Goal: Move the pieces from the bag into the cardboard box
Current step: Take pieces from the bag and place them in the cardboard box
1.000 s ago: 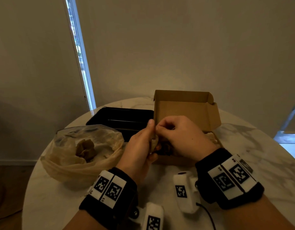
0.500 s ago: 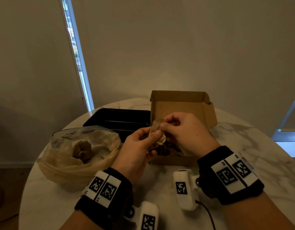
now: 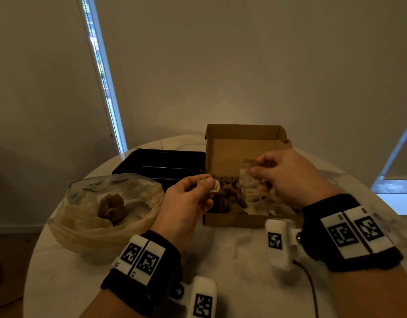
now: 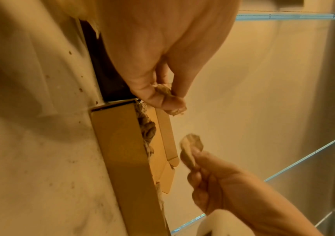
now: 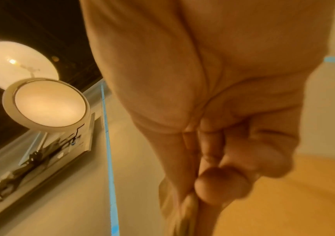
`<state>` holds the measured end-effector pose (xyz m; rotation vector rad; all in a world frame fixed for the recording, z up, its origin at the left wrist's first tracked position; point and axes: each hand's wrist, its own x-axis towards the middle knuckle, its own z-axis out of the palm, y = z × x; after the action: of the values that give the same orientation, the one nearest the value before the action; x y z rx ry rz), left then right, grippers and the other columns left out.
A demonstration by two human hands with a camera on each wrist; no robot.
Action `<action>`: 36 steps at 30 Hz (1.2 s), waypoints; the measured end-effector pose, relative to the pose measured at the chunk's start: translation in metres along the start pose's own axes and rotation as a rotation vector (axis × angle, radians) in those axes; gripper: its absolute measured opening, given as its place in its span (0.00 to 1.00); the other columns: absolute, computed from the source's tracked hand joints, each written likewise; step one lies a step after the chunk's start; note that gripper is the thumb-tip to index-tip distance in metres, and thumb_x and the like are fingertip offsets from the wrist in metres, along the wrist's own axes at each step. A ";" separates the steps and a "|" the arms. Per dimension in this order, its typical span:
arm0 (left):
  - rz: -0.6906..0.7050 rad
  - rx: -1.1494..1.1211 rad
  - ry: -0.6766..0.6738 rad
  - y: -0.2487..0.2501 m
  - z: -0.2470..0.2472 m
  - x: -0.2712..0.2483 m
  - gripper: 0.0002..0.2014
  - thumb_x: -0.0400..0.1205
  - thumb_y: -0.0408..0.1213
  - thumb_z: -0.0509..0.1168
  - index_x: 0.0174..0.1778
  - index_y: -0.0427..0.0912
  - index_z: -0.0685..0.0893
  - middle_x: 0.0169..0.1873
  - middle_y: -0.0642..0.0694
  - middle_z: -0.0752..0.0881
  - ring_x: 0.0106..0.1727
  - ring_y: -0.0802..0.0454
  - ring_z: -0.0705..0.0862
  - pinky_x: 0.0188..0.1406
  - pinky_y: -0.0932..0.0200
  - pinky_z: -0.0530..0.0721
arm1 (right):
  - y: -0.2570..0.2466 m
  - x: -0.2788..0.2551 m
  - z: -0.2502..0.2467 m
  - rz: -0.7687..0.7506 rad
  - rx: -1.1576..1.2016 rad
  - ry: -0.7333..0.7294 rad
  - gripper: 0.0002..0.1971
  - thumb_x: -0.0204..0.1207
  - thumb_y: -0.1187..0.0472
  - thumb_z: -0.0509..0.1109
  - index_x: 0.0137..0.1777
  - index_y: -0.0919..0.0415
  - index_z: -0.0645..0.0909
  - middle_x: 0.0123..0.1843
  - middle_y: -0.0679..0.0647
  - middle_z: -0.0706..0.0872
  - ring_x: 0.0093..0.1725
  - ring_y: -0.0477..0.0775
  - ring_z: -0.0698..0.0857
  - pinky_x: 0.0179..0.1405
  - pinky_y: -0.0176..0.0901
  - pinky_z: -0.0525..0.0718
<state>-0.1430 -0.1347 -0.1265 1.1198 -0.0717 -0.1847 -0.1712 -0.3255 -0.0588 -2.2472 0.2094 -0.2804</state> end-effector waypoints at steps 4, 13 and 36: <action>-0.011 -0.021 0.010 0.000 -0.002 0.001 0.10 0.83 0.31 0.71 0.60 0.36 0.88 0.44 0.44 0.92 0.39 0.57 0.87 0.34 0.68 0.86 | 0.011 -0.001 -0.007 0.153 -0.174 -0.137 0.02 0.81 0.60 0.76 0.49 0.57 0.87 0.32 0.49 0.84 0.22 0.39 0.80 0.19 0.32 0.73; -0.009 -0.022 0.018 -0.001 -0.001 0.003 0.08 0.83 0.31 0.71 0.58 0.36 0.88 0.42 0.45 0.91 0.36 0.58 0.86 0.33 0.68 0.86 | 0.011 0.005 0.008 0.251 -0.344 -0.231 0.07 0.76 0.59 0.81 0.51 0.58 0.88 0.49 0.56 0.91 0.51 0.56 0.90 0.59 0.55 0.89; 0.018 -0.020 -0.070 0.001 0.000 0.000 0.09 0.82 0.38 0.72 0.57 0.42 0.89 0.50 0.45 0.94 0.47 0.54 0.91 0.38 0.64 0.86 | -0.013 -0.011 0.031 -0.169 -0.014 -0.267 0.06 0.80 0.49 0.76 0.49 0.50 0.89 0.45 0.51 0.93 0.47 0.55 0.91 0.45 0.48 0.89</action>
<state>-0.1427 -0.1347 -0.1253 1.0926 -0.1420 -0.2076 -0.1729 -0.2921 -0.0695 -2.2918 -0.1212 -0.0663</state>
